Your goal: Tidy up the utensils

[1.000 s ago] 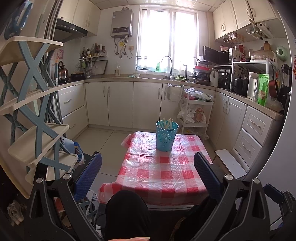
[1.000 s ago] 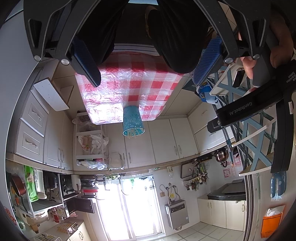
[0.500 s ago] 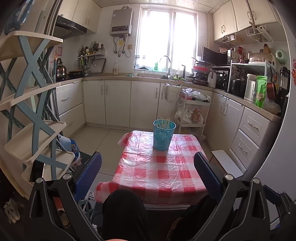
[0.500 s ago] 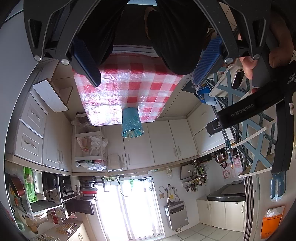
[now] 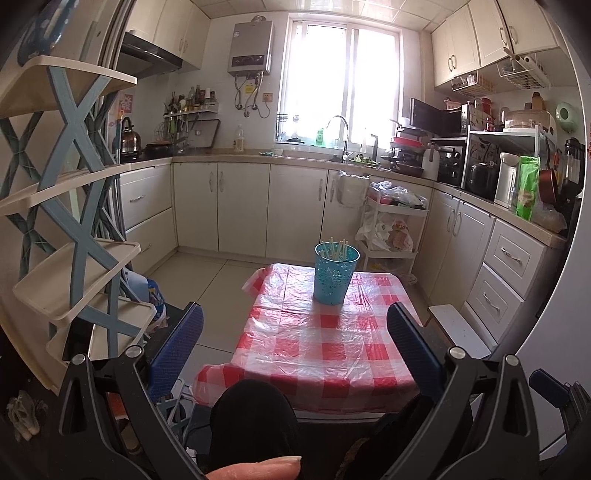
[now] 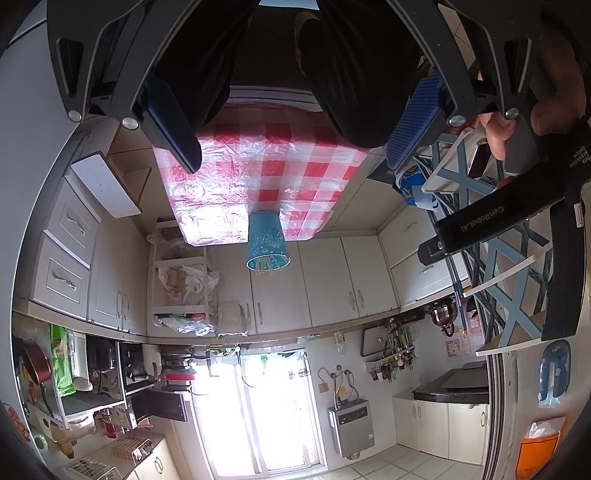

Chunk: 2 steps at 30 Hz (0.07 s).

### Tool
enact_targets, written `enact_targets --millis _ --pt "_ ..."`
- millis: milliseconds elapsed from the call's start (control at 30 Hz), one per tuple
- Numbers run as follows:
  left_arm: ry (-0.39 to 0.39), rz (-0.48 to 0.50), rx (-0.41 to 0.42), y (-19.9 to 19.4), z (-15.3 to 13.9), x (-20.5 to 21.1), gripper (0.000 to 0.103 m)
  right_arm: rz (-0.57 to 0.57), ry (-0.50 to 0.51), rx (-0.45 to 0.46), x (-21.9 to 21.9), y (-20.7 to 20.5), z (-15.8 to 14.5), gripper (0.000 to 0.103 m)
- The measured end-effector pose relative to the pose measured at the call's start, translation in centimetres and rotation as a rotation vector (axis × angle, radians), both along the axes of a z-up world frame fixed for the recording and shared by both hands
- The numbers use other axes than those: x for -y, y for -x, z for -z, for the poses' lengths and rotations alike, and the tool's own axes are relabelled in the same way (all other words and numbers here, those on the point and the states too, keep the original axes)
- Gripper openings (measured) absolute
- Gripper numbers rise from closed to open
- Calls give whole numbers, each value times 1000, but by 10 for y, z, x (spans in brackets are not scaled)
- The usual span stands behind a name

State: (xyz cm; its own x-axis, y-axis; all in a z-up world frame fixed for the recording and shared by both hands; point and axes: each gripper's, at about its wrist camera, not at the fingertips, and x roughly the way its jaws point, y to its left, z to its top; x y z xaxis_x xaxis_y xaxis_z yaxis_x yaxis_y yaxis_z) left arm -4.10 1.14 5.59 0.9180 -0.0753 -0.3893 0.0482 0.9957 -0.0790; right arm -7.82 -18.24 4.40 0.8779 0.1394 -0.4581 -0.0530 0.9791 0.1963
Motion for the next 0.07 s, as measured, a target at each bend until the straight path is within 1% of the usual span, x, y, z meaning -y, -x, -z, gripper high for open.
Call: enact_targets --millis 67 --pt "1 -1 -8 0 0 -1 96 -3 2 -2 1 -1 -1 96"
